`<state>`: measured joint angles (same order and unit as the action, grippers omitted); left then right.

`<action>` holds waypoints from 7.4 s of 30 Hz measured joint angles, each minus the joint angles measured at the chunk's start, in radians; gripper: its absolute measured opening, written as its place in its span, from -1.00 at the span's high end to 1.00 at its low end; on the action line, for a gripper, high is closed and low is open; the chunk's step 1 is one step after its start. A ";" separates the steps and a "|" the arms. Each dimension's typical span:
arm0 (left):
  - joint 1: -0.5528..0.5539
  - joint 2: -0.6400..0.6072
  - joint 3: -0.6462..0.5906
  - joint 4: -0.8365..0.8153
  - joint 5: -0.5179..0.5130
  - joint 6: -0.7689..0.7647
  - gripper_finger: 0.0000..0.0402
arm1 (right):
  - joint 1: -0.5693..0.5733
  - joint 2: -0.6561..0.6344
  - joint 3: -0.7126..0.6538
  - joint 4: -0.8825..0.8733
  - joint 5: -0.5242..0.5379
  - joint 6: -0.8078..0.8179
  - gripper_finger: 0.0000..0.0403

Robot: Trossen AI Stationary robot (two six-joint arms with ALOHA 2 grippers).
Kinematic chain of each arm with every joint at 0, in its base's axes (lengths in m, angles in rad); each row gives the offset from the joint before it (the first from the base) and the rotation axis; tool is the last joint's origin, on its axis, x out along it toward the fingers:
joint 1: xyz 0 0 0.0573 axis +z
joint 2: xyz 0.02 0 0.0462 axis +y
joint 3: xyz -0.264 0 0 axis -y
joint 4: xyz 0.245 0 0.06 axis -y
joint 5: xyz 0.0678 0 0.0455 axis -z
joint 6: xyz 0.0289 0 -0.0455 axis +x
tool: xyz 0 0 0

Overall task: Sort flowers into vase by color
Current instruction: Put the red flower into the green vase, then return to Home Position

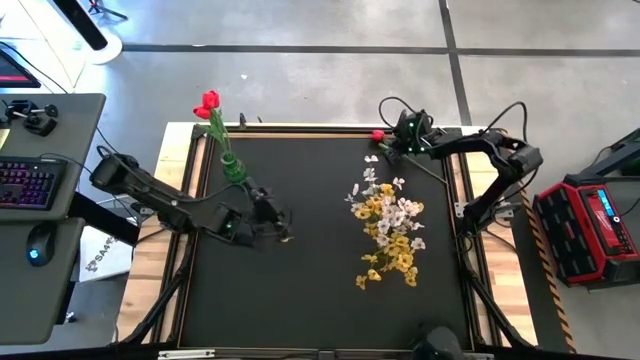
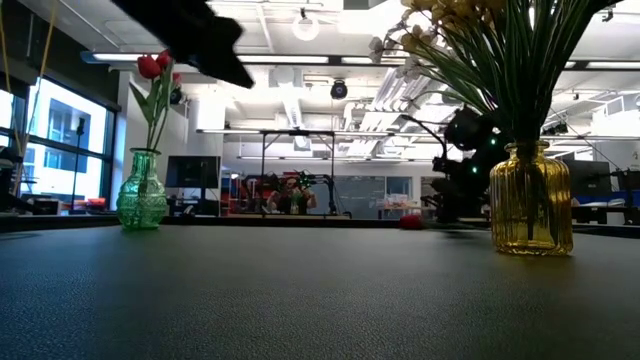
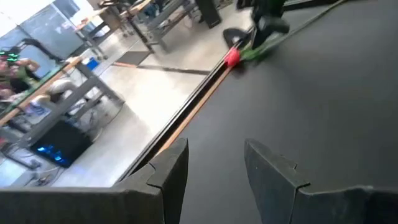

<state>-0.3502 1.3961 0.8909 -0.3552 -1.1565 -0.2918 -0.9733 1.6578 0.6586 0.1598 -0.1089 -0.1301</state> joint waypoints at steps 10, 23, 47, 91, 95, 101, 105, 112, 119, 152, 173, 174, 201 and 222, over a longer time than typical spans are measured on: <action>-0.106 -0.030 -0.045 -0.394 -0.052 -0.420 0.46 | 0.006 -0.279 0.000 0.032 -0.028 0.106 0.97; -0.203 -0.029 -0.191 -0.058 -0.073 -0.347 0.68 | 0.180 -0.715 0.000 0.298 -0.302 0.324 1.00; 0.076 -0.057 -0.461 1.536 0.493 0.811 0.77 | 0.675 -0.226 0.003 1.289 -0.259 0.246 1.00; 0.415 0.118 -0.045 1.214 1.022 0.563 -0.07 | 0.728 -0.106 0.193 1.126 -0.302 0.218 1.00; 0.415 0.118 -0.031 1.205 1.051 0.572 0.02 | 0.728 -0.106 0.193 1.113 -0.302 0.208 1.00; 0.416 0.118 0.000 1.165 1.078 0.573 0.29 | 0.728 -0.106 0.193 1.105 -0.302 0.208 1.00; 0.416 0.118 0.003 1.164 1.077 0.582 0.44 | 0.728 -0.106 0.193 1.104 -0.302 0.208 1.00; 0.410 0.118 0.003 1.159 1.073 0.617 0.75 | 0.728 -0.106 0.193 1.093 -0.306 0.208 0.99; 0.380 0.051 0.003 1.034 0.969 0.687 0.96 | 0.728 -0.107 0.193 1.086 -0.307 0.208 0.88; 0.392 -0.797 -0.146 0.001 -0.086 0.204 1.00 | 0.925 -0.762 0.194 0.127 -0.344 0.069 0.07; 0.710 -0.770 -0.275 0.154 0.167 0.136 0.98 | 1.102 -0.877 0.194 -0.120 -0.085 0.119 0.07; 0.713 -0.767 -0.275 0.131 0.179 0.131 0.96 | 1.106 -0.879 0.193 -0.142 -0.059 0.128 0.07; 0.725 -0.755 -0.068 -0.477 0.367 -0.183 0.15 | 1.144 -0.957 0.193 -0.563 0.283 0.339 0.07; 0.683 -0.762 0.029 -0.509 0.473 -0.150 -0.18 | 1.064 -1.073 0.114 -0.542 0.245 0.326 0.07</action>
<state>0.3326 0.6338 0.9201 -0.8638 -0.6834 -0.4414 0.0909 0.5848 0.7727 -0.3824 0.1362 0.1959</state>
